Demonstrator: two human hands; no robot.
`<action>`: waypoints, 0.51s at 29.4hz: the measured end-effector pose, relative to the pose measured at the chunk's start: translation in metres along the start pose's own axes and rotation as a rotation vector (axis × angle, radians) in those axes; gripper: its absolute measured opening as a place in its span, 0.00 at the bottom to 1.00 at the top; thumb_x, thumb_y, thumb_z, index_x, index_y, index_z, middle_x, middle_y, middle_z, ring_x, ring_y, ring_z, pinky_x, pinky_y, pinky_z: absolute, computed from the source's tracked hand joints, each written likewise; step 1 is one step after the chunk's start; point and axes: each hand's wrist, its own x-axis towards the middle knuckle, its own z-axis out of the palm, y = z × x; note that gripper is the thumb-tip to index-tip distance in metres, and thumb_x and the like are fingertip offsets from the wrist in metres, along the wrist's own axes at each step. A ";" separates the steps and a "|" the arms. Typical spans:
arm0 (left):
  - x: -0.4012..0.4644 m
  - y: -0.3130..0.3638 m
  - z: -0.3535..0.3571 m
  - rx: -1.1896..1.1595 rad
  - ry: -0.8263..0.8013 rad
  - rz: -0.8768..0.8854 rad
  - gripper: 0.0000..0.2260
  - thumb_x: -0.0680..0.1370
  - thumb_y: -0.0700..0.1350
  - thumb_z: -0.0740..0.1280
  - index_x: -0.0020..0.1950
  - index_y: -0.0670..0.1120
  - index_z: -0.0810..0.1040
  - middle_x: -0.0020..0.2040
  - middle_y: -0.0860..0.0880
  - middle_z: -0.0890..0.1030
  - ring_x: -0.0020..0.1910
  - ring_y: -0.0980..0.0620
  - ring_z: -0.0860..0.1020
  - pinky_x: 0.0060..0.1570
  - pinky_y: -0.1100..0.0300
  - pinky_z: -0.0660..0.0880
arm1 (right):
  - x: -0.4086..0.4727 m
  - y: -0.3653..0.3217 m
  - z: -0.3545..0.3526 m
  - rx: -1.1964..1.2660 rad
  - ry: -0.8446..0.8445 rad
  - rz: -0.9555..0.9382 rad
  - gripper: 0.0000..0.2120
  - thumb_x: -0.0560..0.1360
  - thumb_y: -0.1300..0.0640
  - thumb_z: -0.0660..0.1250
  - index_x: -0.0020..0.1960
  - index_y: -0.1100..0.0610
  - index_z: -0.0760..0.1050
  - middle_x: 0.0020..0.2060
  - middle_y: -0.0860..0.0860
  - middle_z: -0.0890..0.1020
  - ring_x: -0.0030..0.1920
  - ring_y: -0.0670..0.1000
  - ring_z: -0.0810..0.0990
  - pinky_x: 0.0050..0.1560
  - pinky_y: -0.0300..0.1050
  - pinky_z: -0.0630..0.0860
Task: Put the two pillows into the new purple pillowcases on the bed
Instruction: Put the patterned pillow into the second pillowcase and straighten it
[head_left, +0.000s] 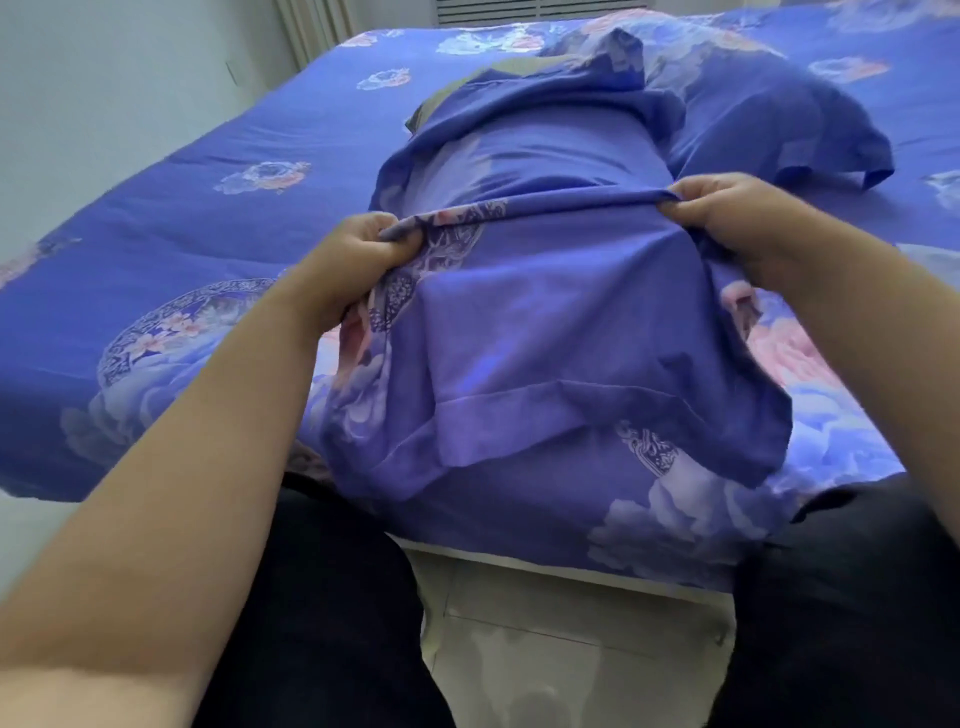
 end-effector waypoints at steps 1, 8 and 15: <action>0.005 -0.003 0.003 -0.080 -0.060 -0.068 0.07 0.77 0.47 0.67 0.44 0.44 0.75 0.35 0.47 0.77 0.32 0.54 0.73 0.33 0.61 0.70 | 0.003 0.005 -0.004 -0.010 -0.058 0.058 0.15 0.64 0.50 0.76 0.44 0.57 0.77 0.33 0.50 0.81 0.33 0.45 0.77 0.39 0.38 0.76; 0.016 -0.011 0.003 0.118 -0.143 -0.068 0.13 0.77 0.51 0.67 0.45 0.41 0.75 0.37 0.46 0.73 0.36 0.53 0.69 0.31 0.62 0.65 | -0.004 -0.001 -0.013 -0.426 -0.278 0.059 0.20 0.67 0.40 0.73 0.42 0.57 0.75 0.34 0.50 0.75 0.35 0.47 0.73 0.35 0.39 0.70; 0.037 0.008 0.031 0.026 0.124 0.014 0.15 0.80 0.52 0.62 0.37 0.46 0.71 0.34 0.45 0.67 0.32 0.51 0.63 0.31 0.57 0.59 | 0.010 0.009 0.012 -0.810 0.275 -0.283 0.09 0.78 0.53 0.62 0.50 0.59 0.75 0.42 0.58 0.78 0.45 0.56 0.76 0.40 0.45 0.64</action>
